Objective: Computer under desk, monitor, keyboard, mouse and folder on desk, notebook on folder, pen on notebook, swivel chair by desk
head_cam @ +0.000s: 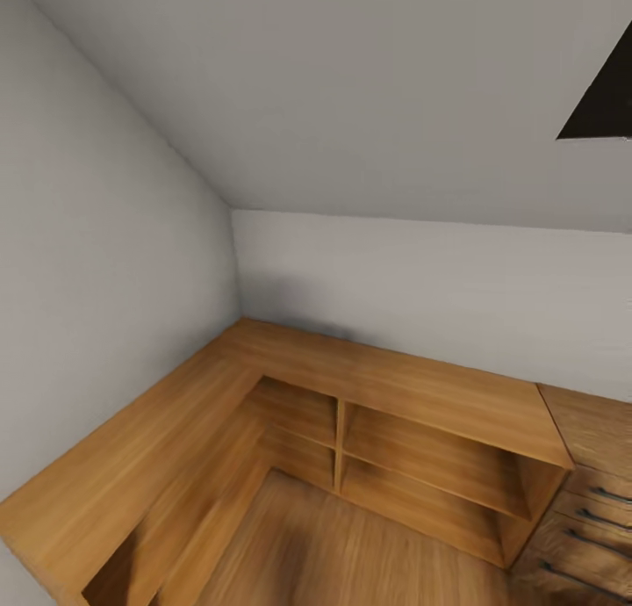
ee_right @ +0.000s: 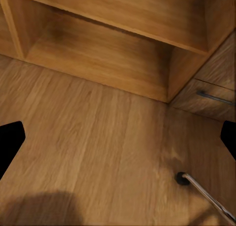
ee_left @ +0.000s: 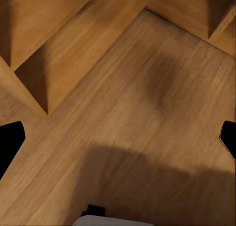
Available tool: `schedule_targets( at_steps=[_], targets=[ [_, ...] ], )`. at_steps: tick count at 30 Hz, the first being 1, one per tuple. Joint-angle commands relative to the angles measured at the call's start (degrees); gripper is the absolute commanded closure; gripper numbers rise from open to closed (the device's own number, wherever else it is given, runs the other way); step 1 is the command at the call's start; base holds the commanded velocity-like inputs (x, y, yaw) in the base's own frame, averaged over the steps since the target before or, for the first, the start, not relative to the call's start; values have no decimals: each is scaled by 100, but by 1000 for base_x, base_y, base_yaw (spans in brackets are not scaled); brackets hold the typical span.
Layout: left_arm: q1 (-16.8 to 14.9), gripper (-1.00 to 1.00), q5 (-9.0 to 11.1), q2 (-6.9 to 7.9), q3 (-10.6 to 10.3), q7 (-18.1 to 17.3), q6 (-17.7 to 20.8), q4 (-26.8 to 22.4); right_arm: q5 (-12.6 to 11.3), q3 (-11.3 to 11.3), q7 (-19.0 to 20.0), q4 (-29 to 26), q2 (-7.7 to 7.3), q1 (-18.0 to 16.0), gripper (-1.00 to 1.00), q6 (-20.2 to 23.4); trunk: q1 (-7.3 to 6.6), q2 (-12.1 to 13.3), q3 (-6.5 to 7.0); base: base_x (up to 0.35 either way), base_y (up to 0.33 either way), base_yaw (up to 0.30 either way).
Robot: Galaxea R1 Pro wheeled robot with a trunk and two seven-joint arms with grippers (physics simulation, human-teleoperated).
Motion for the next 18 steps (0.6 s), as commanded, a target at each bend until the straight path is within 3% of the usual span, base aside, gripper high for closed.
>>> schedule_targets(
  at_steps=[1,6,18],
  targets=[
    [-3,-100,-25,1,50,-35,-15,4,-19,49,-34,12,4,-7,-100,-15,6,-10,-10,303,0,-260],
    [-5,-100,-26,1,50,-35,-15,4,-17,49,-34,12,4,-7,-100,-20,6,-10,-10,168,0,-260],
    [-3,-100,-34,-16,50,-43,-15,4,-17,49,-34,12,2,-7,-100,-38,6,-10,-10,20,0,-260]
  ],
)
